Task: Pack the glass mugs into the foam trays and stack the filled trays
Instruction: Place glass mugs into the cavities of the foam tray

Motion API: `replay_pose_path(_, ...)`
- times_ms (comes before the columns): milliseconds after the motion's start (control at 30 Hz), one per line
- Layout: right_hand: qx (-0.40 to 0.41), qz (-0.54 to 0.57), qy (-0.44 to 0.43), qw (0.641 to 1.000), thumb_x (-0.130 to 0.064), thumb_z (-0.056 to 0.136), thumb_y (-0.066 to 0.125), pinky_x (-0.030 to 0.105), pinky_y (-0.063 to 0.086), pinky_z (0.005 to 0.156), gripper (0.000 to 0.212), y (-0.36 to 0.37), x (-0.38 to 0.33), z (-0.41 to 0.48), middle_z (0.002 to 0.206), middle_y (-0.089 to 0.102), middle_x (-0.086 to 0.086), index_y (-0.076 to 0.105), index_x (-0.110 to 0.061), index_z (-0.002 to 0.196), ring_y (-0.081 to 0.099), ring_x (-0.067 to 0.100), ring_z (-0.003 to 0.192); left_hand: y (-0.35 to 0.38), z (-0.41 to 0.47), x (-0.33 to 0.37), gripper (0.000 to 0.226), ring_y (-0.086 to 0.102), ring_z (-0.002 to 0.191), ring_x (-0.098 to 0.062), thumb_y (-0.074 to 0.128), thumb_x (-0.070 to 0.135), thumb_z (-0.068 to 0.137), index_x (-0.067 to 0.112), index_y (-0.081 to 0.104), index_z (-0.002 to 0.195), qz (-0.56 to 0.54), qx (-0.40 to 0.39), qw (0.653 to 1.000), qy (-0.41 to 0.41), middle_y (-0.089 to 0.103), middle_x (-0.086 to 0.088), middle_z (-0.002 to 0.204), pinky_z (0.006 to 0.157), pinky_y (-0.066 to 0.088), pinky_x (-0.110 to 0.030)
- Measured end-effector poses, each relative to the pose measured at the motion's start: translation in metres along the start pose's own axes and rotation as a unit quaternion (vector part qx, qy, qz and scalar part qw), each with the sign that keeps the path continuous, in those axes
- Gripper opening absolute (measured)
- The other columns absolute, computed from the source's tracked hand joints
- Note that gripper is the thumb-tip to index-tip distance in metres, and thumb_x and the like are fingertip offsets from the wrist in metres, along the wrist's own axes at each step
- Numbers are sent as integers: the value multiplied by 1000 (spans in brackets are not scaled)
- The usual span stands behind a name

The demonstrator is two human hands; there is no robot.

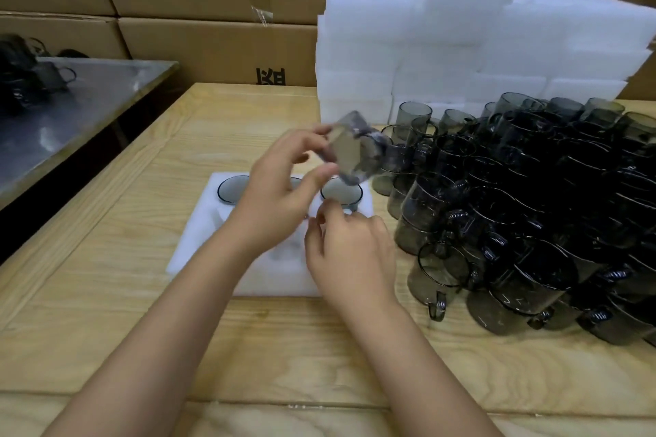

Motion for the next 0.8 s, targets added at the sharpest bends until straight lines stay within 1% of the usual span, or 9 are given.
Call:
replay_pose_path(100, 11, 47, 0, 999, -23, 81, 62, 30, 25, 58, 13, 3, 2, -4, 57, 61, 6, 60, -12, 74, 53, 30, 55, -18, -8, -18, 7, 51, 125, -19, 55, 17, 87, 22, 52, 92, 49, 45, 998, -10, 53, 29, 111, 96, 44, -29)
replay_pose_path(200, -14, 115, 1, 993, -23, 90, 51, 32, 22, 62, 15, 7, 6, -2, 71, 65, 8, 62, -13, 89, 53, 31, 69, -31, -18, -28, 19, 51, 126, -20, 59, 11, 89, 29, 51, 88, 19, 65, 996, -51, 56, 40, 104, 88, 46, -25)
replay_pose_path(267, -14, 163, 15, 986, -25, 92, 49, 33, 23, 63, 20, 8, 9, 0, 82, 67, 3, 60, -17, 107, 54, 26, 81, -42, -22, -33, 28, 55, 122, -16, 62, 1, 89, 27, 55, 86, -5, 58, 994, -91, 59, 29, 111, 83, 48, -22)
replay_pose_path(333, -1, 236, 27, 971, -23, 91, 53, 33, 34, 68, 31, 6, 10, 2, 89, 65, -2, 55, -20, 122, 55, 21, 87, -52, -25, -34, 26, 59, 111, -2, 67, 0, 84, 25, 62, 83, 4, 34, 993, -110, 60, 11, 122, 77, 49, -11)
replay_pose_path(400, 9, 305, 24, 952, -20, 90, 56, 26, 39, 74, 39, 2, 7, 2, 93, 61, -10, 52, -23, 128, 54, 13, 88, -59, -26, -32, 26, 58, 106, 6, 72, -1, 79, 24, 67, 79, 24, 17, 994, -108, 62, 4, 121, 76, 45, -5)
replay_pose_path(467, 8, 347, 8, 938, -19, 89, 56, 20, 42, 74, 39, 2, 4, 1, 93, 58, -18, 54, -27, 128, 54, 8, 85, -64, -26, -32, 28, 60, 108, -1, 75, -3, 75, 24, 69, 79, 31, 11, 994, -102, 64, 2, 118, 82, 45, -8)
replay_pose_path(533, -4, 374, 8, 928, -17, 90, 56, 16, 43, 72, 37, 3, 3, 2, 88, 59, -23, 58, -31, 124, 54, 3, 82, -67, -26, -33, 29, 61, 110, -13, 78, -3, 72, 24, 70, 82, 11, 10, 995, -103, 65, -2, 118, 90, 49, -22)
replay_pose_path(633, -16, 418, 40, 907, -16, 89, 60, 5, 39, 67, 33, 4, 7, 4, 81, 60, -30, 63, -35, 116, 55, -5, 78, -69, -27, -34, 21, 61, 111, -18, 79, 11, 65, 21, 69, 81, -26, 21, 993, -115, 65, -4, 115, 92, 50, -41)
replay_pose_path(800, -67, 447, 63, 890, -22, 89, 60, 5, 41, 71, 43, 8, 11, 7, 90, 63, -31, 52, -44, 126, 57, -5, 86, -62, -29, -35, 20, 64, 105, -15, 79, 14, 60, 17, 62, 71, -68, 27, 990, -124, 54, -2, 106, 88, 53, -30)
Point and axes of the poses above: each hand's wrist, its own z-axis towards the middle knuckle, its own y-axis out of the palm, x = y × z, the point moved 2 cm from there along z, towards the middle knuckle
